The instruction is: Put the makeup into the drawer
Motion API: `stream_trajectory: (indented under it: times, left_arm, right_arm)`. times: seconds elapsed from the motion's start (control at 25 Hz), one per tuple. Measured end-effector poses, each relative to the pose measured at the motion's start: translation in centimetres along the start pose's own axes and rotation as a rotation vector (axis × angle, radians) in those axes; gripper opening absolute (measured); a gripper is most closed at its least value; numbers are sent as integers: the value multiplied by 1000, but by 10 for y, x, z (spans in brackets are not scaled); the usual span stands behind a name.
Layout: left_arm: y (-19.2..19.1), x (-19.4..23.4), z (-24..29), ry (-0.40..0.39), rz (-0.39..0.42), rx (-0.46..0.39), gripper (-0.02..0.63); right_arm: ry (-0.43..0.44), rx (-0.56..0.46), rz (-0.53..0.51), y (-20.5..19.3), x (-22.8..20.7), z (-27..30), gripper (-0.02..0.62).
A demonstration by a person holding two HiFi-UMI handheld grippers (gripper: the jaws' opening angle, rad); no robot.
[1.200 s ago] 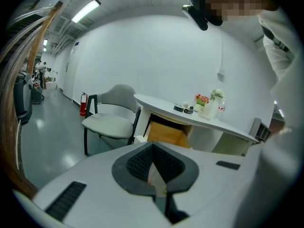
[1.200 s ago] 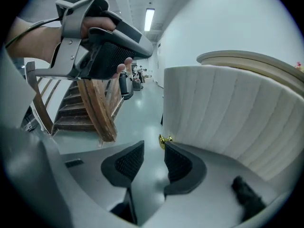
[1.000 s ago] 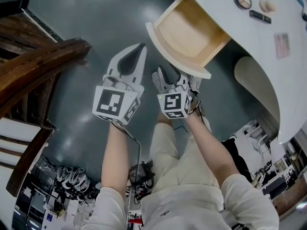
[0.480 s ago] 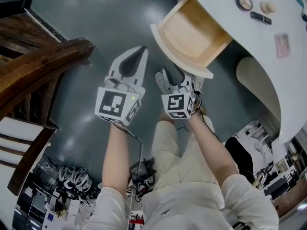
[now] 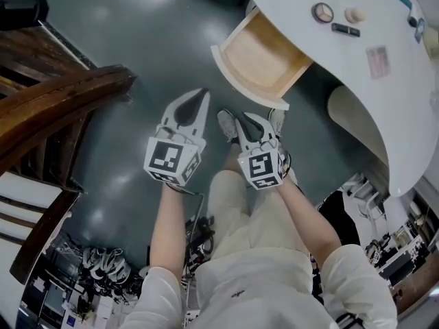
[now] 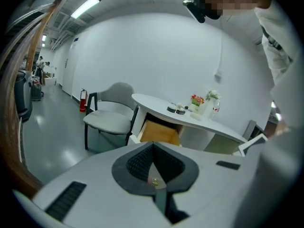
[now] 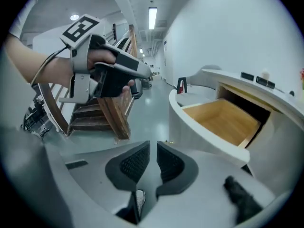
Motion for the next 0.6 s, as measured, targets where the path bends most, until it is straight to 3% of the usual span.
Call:
stream_trajectory:
  times: [0.24, 0.6]
  left_arm:
    - [7, -32, -20, -46, -12, 5, 8]
    - [52, -91, -56, -105, -20, -31, 8]
  right_arm:
    - [43, -34, -25, 33, -12, -59, 21]
    - [63, -113, 10, 91, -31, -151, 14]
Point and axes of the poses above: the fingertips, and each gripper's own axes: z forward along the fingers, x to its left, y out of its top, the point moved 9 cm from there along -z, backward along the fingers, and after that the axes turned 13 degrees about -z, right-handed, at the moved point
